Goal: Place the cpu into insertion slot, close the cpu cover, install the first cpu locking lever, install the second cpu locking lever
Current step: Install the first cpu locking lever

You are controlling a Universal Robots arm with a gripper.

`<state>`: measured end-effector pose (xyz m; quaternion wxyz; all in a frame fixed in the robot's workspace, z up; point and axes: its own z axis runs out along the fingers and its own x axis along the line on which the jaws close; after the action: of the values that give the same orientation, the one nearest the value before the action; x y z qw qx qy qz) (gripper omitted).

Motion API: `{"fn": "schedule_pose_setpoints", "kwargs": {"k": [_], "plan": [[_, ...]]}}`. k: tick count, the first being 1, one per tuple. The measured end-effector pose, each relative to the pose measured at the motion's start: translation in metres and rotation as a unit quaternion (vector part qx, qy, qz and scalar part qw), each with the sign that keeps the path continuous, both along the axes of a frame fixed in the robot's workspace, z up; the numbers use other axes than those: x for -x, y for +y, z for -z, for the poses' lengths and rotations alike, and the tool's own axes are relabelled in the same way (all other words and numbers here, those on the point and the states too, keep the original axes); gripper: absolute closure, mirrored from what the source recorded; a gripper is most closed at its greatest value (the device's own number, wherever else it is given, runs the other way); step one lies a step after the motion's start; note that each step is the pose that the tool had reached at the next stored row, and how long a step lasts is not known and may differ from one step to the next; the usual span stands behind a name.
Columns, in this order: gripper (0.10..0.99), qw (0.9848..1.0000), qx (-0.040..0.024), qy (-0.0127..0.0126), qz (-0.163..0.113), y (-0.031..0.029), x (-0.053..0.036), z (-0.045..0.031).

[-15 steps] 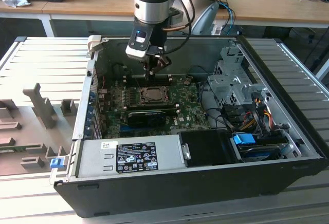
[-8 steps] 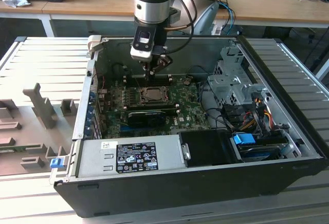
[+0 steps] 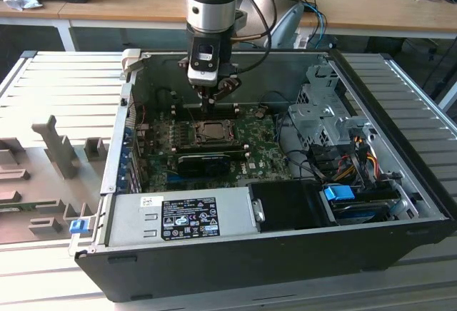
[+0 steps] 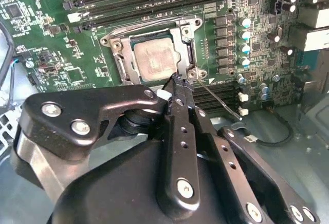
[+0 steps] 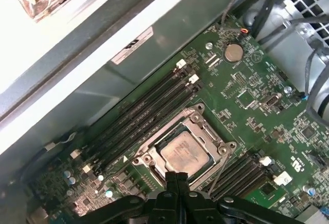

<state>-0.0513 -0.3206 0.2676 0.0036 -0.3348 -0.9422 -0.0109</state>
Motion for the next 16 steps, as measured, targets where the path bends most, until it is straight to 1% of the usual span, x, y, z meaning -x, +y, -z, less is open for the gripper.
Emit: {"fn": "schedule_pose_setpoints", "kwargs": {"k": [5, 6, 8, 10, 11, 14, 15, 16], "plan": [[0.98, 0.9995, 0.0, 0.0, -0.032, 0.0, 0.0, 0.0], [0.98, 0.9987, 0.0, 0.0, -0.051, 0.0, 0.0, 0.0], [0.98, 0.9975, 0.0, 0.0, -0.071, 0.0, 0.0, 0.0], [0.98, 0.9958, 0.0, 0.0, -0.092, 0.0, 0.0, 0.0001], [0.98, 0.9941, 0.0, 0.0, -0.109, 0.0, 0.0, 0.0001], [0.98, 0.9909, 0.0, 0.0, -0.134, 0.0, 0.0, 0.0001], [0.98, 0.9897, 0.0, 0.0, -0.143, 0.0, 0.0, 0.0002], [0.98, 0.9876, 0.0, 0.0, -0.157, 0.0, 0.0, 0.0002]]}}
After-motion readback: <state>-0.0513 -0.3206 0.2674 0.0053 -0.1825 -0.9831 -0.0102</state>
